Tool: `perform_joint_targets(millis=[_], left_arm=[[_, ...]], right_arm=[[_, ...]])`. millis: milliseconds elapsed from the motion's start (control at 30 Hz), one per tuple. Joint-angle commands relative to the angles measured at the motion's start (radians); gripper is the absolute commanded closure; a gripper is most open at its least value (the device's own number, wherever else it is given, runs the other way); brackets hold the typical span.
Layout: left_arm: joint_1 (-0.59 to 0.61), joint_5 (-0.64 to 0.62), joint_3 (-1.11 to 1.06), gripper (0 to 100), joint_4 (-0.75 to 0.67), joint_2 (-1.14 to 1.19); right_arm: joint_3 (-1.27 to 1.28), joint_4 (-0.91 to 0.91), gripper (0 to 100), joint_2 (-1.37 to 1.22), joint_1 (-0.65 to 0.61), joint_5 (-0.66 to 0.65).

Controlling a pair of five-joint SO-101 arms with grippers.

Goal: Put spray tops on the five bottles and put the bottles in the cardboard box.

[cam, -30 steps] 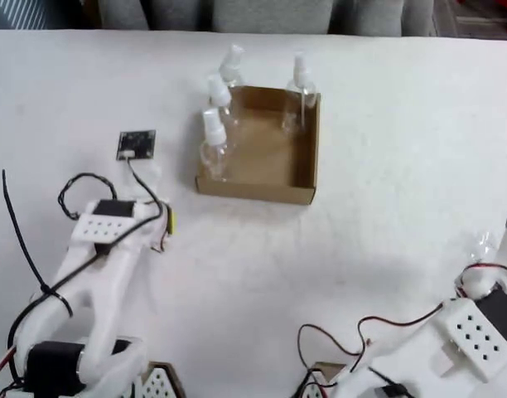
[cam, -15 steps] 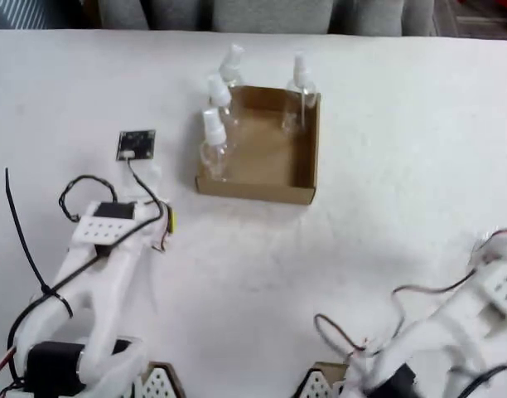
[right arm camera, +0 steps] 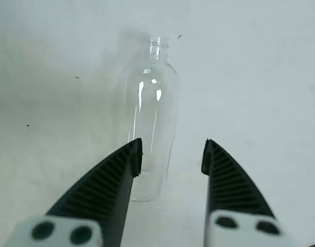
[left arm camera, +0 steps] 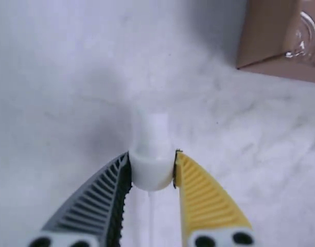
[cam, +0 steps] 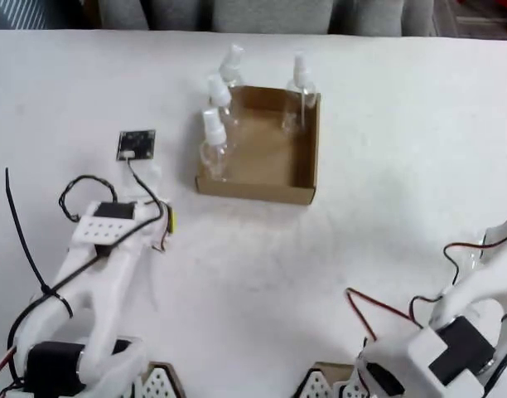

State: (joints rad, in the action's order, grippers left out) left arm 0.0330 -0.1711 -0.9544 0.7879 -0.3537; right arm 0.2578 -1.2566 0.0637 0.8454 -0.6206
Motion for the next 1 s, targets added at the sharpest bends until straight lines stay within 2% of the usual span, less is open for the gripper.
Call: perform_joint_targets(millis=[0,267,533,633,967], left_arm=[[-0.001,-0.005,0.003,98,-0.025,-0.041],[-0.001,-0.005,0.003,98,-0.025,-0.041],[-0.001,-0.003,0.003,98,-0.025,-0.041],[-0.001,-0.003,0.003,98,-0.025,-0.041],[-0.001,-0.003,0.003,98,-0.025,-0.041]], right_arm=[[-0.046,0.005,81.3,-0.021,-0.021,-0.017],[-0.046,0.031,81.2,-0.071,-0.045,0.063],[-0.046,0.064,81.1,-0.079,-0.062,0.068],[-0.046,0.064,81.1,-0.079,-0.070,0.115],[-0.046,0.061,81.0,-0.081,-0.082,0.118]])
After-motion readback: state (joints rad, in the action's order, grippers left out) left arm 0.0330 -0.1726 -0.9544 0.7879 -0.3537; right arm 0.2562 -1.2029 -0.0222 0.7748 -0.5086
